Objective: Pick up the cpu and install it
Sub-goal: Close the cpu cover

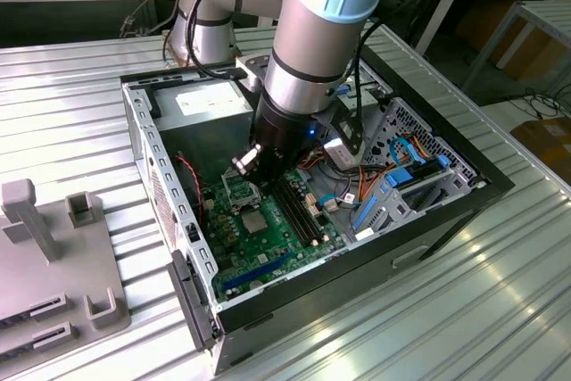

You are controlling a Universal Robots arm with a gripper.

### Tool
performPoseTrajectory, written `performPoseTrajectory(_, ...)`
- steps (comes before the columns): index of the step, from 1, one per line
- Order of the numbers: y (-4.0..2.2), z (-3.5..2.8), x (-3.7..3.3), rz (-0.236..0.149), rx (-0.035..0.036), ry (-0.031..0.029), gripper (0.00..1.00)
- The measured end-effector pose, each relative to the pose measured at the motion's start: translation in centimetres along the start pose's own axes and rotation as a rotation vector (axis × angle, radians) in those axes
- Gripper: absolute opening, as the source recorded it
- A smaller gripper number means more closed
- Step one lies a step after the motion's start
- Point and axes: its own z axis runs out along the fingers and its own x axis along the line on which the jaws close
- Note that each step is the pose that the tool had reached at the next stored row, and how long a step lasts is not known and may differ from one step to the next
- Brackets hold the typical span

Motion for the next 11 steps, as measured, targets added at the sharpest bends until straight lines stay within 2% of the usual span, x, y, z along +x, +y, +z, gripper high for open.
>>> performPoseTrajectory(1, -0.01, 0.01, -0.08, -0.015, 0.0001, 0.0001, 0.11)
performPoseTrajectory(6, 0.1, -0.01, -0.72, -0.036, 0.0007, 0.0007, 0.11)
performPoseTrajectory(11, 0.52, -0.01, -1.21, -0.056, 0.0012, 0.0011, 0.11)
